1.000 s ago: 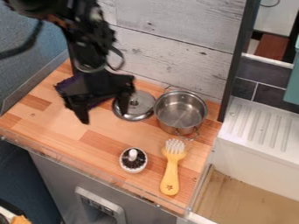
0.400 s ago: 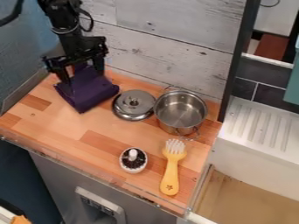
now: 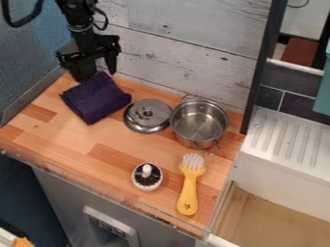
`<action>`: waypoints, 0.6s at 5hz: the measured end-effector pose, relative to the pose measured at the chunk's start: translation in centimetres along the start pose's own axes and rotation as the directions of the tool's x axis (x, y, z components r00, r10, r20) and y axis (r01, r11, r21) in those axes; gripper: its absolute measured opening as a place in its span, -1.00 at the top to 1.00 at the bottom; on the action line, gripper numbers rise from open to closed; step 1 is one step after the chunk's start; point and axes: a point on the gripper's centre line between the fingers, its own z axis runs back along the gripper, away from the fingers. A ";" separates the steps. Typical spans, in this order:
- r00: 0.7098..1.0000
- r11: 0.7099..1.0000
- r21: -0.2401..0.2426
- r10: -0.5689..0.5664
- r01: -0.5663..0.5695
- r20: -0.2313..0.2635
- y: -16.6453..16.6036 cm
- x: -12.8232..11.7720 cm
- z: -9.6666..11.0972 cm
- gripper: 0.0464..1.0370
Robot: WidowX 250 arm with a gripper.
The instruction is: Move the purple cloth to the lower right side of the table
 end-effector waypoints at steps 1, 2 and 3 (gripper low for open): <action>0.999 0.997 0.064 -0.039 0.039 0.001 -0.2 1.3 -1.5 -0.93; 0.998 0.995 0.084 -0.055 0.057 -0.024 -0.6 1.5 -3.7 -0.93; 0.996 0.992 0.106 -0.069 0.075 -0.061 -0.2 1.3 -5.7 -0.93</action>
